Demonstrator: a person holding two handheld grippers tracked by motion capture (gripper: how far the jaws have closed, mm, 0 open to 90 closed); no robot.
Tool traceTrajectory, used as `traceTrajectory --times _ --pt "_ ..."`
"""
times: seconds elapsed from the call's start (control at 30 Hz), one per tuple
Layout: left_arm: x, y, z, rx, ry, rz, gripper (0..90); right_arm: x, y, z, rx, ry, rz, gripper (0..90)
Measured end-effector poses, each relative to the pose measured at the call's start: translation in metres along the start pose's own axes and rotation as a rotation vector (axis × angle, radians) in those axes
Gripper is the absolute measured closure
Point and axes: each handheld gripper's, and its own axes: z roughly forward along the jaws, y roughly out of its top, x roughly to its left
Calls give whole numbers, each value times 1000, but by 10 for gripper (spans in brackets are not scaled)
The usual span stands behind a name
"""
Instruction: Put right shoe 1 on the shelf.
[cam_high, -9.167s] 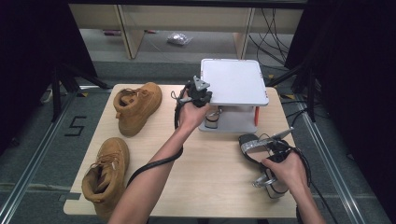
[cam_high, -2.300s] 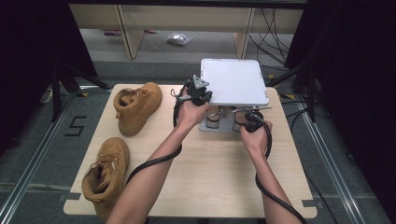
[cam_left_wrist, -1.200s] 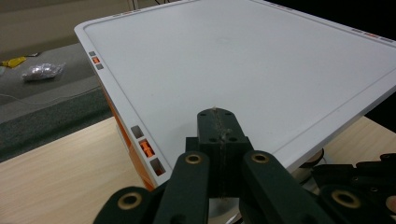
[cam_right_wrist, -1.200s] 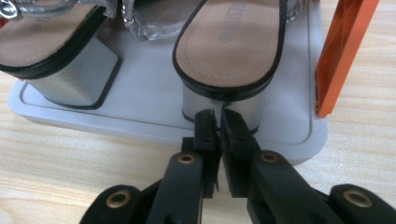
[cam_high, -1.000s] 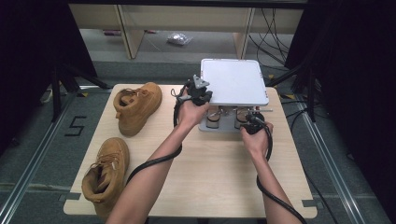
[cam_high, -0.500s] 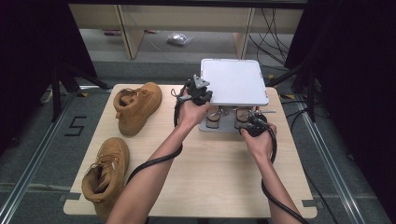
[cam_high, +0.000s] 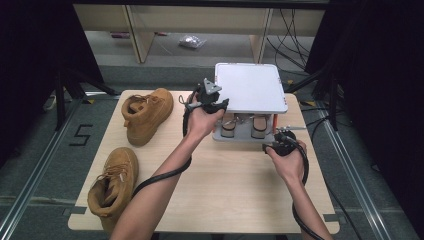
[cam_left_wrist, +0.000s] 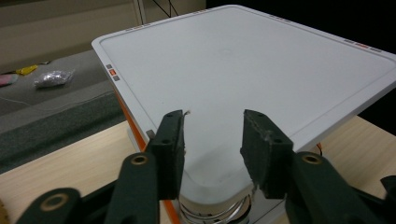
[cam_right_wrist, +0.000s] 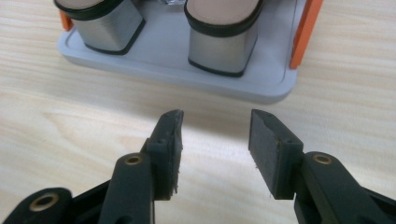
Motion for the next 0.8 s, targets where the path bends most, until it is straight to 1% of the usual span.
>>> traceTrajectory --times 0.03,0.07,0.1,0.13,0.17,0.2,0.23,0.27,0.3,0.33,0.37,0.4,0.43,0.47,0.5,0.53,0.57,0.6,0.63,0.67,0.7,0.73,0.77,0.8 --pt "0 0 -3 2 -4 -2 534 0 -2 -3 0 -6 -1 546" --pt "0 0 -6 -3 -6 -10 517 -1 -5 -6 -7 -1 -11 540" --pt "0 0 -10 1 -9 -11 504 -2 -6 -7 -15 7 -14 534" --pt "0 0 -13 11 -13 -8 482 -2 -9 -10 -16 24 -4 524" --pt "0 -1 -17 23 -23 -14 467 -2 -12 -12 -16 15 -9 521" --pt "1 -1 -20 29 -29 -23 448 -2 -14 -14 -22 37 14 520" --pt "2 -3 -25 33 -34 -39 430 -1 -16 -17 -20 37 22 520" --pt "2 -4 -28 32 -38 -51 417 0 -20 -20 -20 47 28 520" --pt "3 -6 -32 35 -42 -57 408 3 -24 -22 -29 46 47 523" --pt "5 -8 -34 40 -45 -59 404 3 -27 -24 -27 58 38 525" --pt "6 -10 -39 44 -52 -68 401 0 -30 -25 -37 69 3 527" --pt "7 -12 -41 48 -56 -71 398 2 -33 -27 -53 72 -5 530" --pt "9 -14 -45 56 -62 -67 397 3 -36 -30 -43 62 -20 534" --pt "9 -17 -49 46 -73 -80 398 4 -38 -30 -57 74 -30 535" --pt "12 -18 -53 53 -78 -74 398 6 -41 -33 -54 72 -36 533" --pt "12 -19 -56 42 -82 -89 400 7 -44 -36 -37 74 -40 533" --pt "14 -20 -59 43 -80 -89 400 6 -46 -35 -48 77 -49 533" --pt "16 -20 -62 52 -82 -75 400 6 -48 -36 -53 89 -52 533" --pt "17 -21 -65 41 -82 -99 401 8 -49 -37 -50 78 -36 531" --pt "19 -21 -67 42 -83 -95 403 6 -52 -36 -55 87 -54 528" --pt "19 -20 -69 39 -79 -103 405 7 -54 -37 -56 88 -55 528" --pt "20 -21 -71 39 -77 -103 408 9 -56 -39 -42 81 -44 528" --pt "21 -21 -72 36 -76 -107 410 8 -58 -39 -50 96 -46 527" --pt "21 -21 -73 42 -71 -106 413 8 -59 -40 -48 84 -59 526"
